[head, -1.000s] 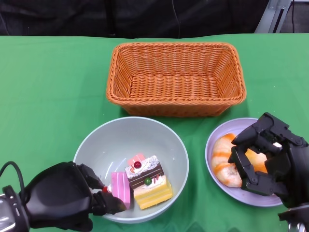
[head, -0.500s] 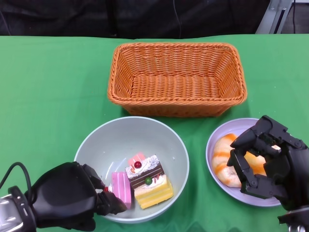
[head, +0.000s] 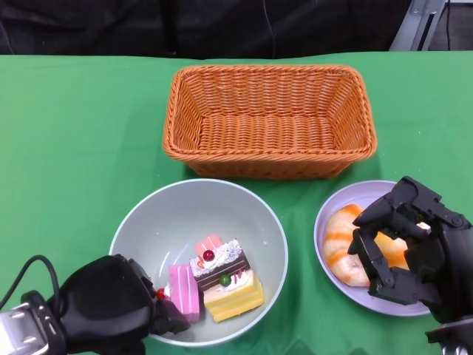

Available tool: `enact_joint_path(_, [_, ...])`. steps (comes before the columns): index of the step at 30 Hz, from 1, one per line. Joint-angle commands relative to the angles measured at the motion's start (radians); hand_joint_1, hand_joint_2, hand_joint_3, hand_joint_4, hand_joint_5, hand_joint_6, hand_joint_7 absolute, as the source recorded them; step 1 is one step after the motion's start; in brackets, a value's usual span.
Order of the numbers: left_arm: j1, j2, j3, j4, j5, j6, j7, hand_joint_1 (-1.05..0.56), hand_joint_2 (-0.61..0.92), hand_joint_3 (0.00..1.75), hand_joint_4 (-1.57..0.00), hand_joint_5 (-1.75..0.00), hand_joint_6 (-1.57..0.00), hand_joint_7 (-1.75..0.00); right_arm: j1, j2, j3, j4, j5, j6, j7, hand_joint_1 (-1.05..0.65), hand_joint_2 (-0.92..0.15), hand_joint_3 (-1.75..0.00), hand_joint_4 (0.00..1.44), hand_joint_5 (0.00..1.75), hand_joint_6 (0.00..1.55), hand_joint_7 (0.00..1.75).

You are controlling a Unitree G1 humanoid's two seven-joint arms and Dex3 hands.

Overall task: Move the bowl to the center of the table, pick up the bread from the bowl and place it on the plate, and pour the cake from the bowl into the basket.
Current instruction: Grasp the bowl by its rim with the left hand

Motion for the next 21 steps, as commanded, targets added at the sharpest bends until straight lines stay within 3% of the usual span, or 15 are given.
enact_joint_path(1, [-0.007, -0.005, -0.013, 0.031, 0.004, -0.011, 0.057, -0.43, 0.92, 0.10, -1.00, -0.12, -0.89, -0.04, 0.008, -0.010, -0.003, -0.016, 0.006, 0.008, -0.001, -0.07, -0.47, -1.07, 0.65, 1.60, 0.64, 1.31])
enact_joint_path(10, [-0.055, -0.028, -0.049, 0.159, 0.016, -0.095, 0.275, -0.35, 0.92, 0.04, -1.02, -0.25, -1.03, -0.07, 0.013, -0.008, -0.001, -0.022, -0.001, 0.010, -0.005, -0.05, -0.50, -1.02, 0.66, 1.59, 0.64, 1.30])
enact_joint_path(11, [-0.064, -0.032, -0.055, 0.179, 0.026, -0.103, 0.318, -0.34, 0.92, 0.02, -0.93, -0.50, -1.07, -0.07, 0.014, -0.007, 0.000, -0.024, -0.001, 0.011, -0.005, -0.05, -0.50, -1.02, 0.65, 1.59, 0.64, 1.30])
enact_joint_path(12, [-0.072, -0.035, -0.061, 0.197, 0.038, -0.110, 0.360, -0.34, 0.91, 0.01, -0.80, -0.86, -1.11, -0.08, 0.015, -0.006, 0.001, -0.025, 0.000, 0.011, -0.005, -0.05, -0.51, -1.02, 0.65, 1.59, 0.64, 1.30])
enact_joint_path(14, [-0.088, -0.043, -0.075, 0.235, 0.062, -0.117, 0.437, -0.32, 0.90, 0.00, -0.66, -1.29, -1.15, -0.11, 0.017, -0.004, 0.002, -0.026, 0.005, 0.013, -0.002, -0.04, -0.51, -1.02, 0.66, 1.59, 0.64, 1.30])
enact_joint_path(15, [-0.096, -0.046, -0.082, 0.252, 0.073, -0.116, 0.464, -0.32, 0.91, 0.00, -0.62, -1.41, -1.15, -0.14, 0.017, -0.005, 0.003, -0.024, 0.006, 0.011, 0.000, -0.04, -0.51, -1.03, 0.66, 1.59, 0.65, 1.30])
enact_joint_path(16, [-0.105, -0.050, -0.090, 0.270, 0.084, -0.114, 0.494, -0.31, 0.91, 0.00, -0.57, -1.55, -1.09, -0.28, 0.016, -0.005, 0.003, -0.023, 0.006, 0.008, 0.001, -0.04, -0.51, -1.03, 0.66, 1.59, 0.65, 1.30])
enact_joint_path(17, [-0.113, -0.053, -0.097, 0.286, 0.092, -0.113, 0.517, -0.30, 0.92, 0.01, -0.53, -1.66, -0.89, -0.70, 0.016, -0.006, 0.003, -0.023, 0.005, 0.008, 0.001, -0.04, -0.50, -1.04, 0.67, 1.60, 0.65, 1.30])
enact_joint_path(18, [-0.122, -0.054, -0.105, 0.303, 0.098, -0.115, 0.535, -0.29, 0.92, 0.02, -0.52, -1.70, -0.78, -0.92, 0.018, -0.007, 0.003, -0.027, 0.005, 0.011, 0.002, -0.04, -0.50, -1.04, 0.67, 1.60, 0.65, 1.30])
enact_joint_path(21, [-0.147, -0.056, -0.127, 0.349, 0.103, -0.125, 0.579, -0.28, 0.92, 0.06, -0.51, -1.74, -0.60, -1.28, 0.018, -0.008, 0.004, -0.029, 0.014, 0.016, 0.009, -0.04, -0.49, -1.05, 0.67, 1.59, 0.65, 1.29])
